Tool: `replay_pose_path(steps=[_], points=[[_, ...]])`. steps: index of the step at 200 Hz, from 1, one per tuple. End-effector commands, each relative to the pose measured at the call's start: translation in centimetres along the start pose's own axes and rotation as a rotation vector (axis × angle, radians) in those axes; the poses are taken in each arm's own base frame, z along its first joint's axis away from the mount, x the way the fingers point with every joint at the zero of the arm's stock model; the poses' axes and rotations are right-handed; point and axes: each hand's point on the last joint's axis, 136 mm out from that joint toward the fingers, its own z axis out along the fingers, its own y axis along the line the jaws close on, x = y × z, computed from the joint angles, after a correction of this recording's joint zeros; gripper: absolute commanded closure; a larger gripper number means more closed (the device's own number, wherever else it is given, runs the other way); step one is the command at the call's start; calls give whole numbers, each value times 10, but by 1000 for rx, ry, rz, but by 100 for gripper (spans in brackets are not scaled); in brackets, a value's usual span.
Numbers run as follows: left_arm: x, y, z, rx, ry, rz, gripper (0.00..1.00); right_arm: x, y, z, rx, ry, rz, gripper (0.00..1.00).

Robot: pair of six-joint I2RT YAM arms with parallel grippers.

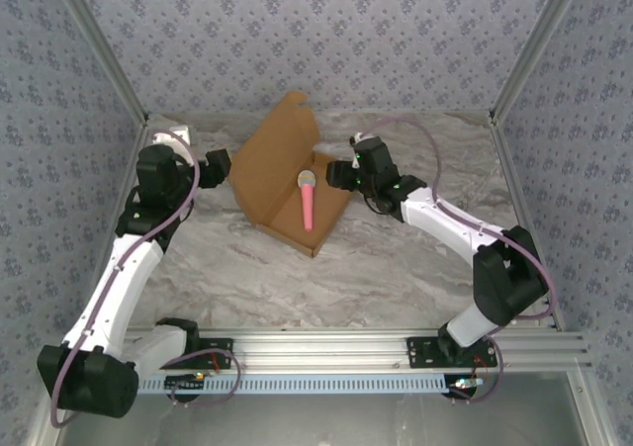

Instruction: Fold the paper box

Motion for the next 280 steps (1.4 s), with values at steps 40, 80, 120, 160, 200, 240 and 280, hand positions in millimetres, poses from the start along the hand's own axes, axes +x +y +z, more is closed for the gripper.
replay_pose_path(steps=[40, 80, 120, 160, 200, 240, 280], points=[[8, -29, 34, 229, 126, -125, 23, 35, -49, 30, 15, 143, 64, 32], [20, -48, 50, 323, 196, -121, 24, 50, -64, 38, -14, 182, 135, 32], [28, -78, 60, 406, 232, -95, 24, 30, -90, 33, -10, 150, 160, 31], [27, -108, 75, 465, 251, -56, 24, 11, -118, 44, -16, 129, 223, 31], [22, -132, 99, 502, 277, -12, 24, 2, -139, 44, 4, 113, 261, 31], [14, -155, 128, 551, 304, 8, 24, -1, -156, 40, 15, 110, 285, 31], [-17, -154, 138, 495, 256, 89, 22, -14, -158, 59, 5, 129, 259, 31]])
